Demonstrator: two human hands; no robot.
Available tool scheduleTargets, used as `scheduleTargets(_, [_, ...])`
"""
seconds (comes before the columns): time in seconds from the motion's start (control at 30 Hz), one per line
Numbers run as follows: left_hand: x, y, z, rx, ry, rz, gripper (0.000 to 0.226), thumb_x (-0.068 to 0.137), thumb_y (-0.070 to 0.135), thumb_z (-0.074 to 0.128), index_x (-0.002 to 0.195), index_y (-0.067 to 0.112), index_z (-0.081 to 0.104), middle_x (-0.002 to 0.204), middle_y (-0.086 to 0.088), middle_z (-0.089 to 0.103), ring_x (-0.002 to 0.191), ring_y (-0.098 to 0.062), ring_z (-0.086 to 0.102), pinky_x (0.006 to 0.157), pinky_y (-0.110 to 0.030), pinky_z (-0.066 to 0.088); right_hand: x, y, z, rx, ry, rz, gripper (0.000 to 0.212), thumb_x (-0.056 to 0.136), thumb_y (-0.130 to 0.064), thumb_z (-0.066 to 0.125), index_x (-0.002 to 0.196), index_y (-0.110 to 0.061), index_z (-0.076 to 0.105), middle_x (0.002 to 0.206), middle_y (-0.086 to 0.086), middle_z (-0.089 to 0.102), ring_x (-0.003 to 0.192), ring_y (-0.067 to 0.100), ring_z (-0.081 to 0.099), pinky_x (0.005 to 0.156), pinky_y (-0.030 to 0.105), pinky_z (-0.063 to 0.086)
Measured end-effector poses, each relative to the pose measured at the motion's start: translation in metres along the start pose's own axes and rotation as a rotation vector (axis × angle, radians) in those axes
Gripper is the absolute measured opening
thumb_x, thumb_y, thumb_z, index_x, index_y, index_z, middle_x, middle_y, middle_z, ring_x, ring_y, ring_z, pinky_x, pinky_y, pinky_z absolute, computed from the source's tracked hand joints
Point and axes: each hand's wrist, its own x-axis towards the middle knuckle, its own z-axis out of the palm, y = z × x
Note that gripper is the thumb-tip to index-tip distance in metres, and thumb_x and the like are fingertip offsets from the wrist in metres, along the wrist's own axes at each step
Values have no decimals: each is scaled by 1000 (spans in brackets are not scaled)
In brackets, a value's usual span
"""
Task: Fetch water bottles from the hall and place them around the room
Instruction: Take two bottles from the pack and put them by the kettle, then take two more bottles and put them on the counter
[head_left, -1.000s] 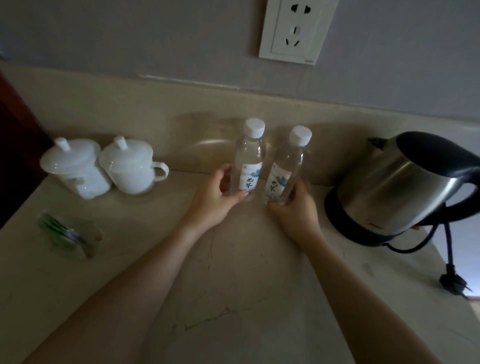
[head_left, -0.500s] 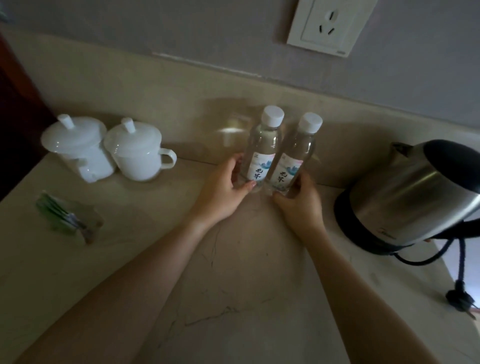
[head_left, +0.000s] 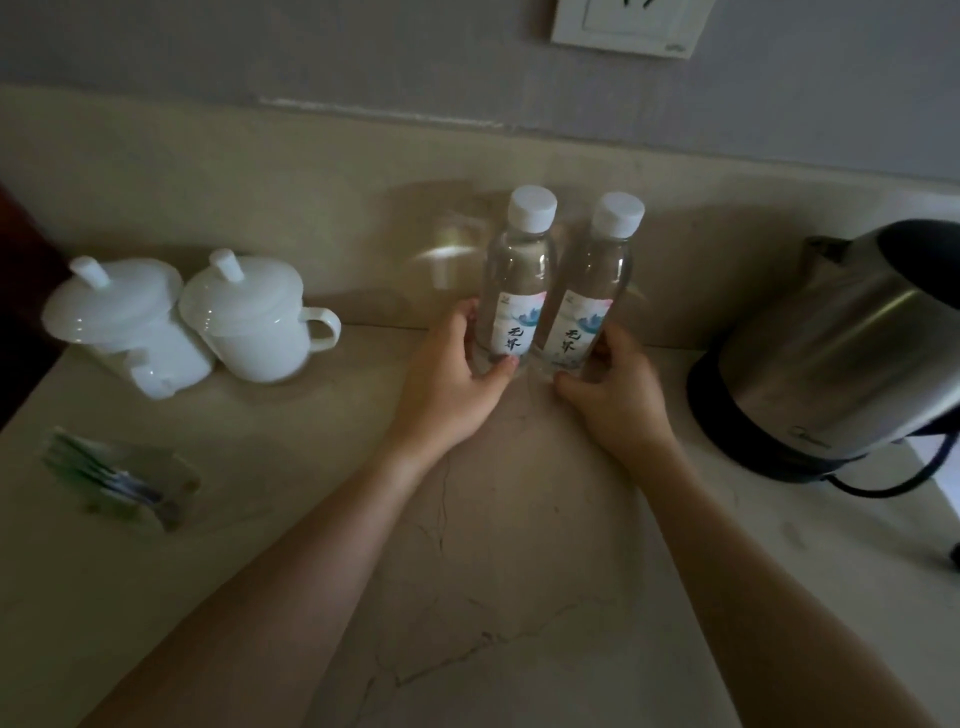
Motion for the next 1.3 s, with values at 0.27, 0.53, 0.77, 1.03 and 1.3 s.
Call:
scheduleTargets(0.27, [-4,6,6,11,13,-104,48,75,30,83,112,32,52,108,13,66,101,-5,65,93,-31,54,3,7,-2,26,-50,-35,46,75,-24,75,118,-24,57,115,-4,60,100,12,58,78,25,45])
scheduleTargets(0.53, [-48,30,10,188,111,-185,65,68,31,82,125,19,54,115,7,62,105,-10,64,89,-14,49,-24,3,-11,37,-31,116,63,71,-14,70,129,-6,48,130,11,50,123,31,48,100,36,44])
scheduleTargets(0.77, [-133,107,-89,540,434,117,18,78,28,70,91,15,70,77,5,65,68,-11,59,62,-31,52,-116,-96,15,297,-157,-224,33,78,-23,74,108,-20,61,90,-11,60,84,6,60,71,18,47])
scheduleTargets(1.03, [-289,159,-287,872,875,-31,16,78,35,62,85,20,65,69,11,55,60,1,46,58,-15,36,-228,-277,106,429,-565,-650,19,77,-21,73,91,-23,61,74,-5,62,70,12,60,65,28,47])
scheduleTargets(1.3, [-479,162,-438,977,1267,-334,13,79,31,69,88,27,62,75,15,58,68,-2,54,62,-21,42,-394,-410,211,589,-949,-824,15,82,-18,72,94,-18,64,74,-2,64,72,10,59,63,15,46])
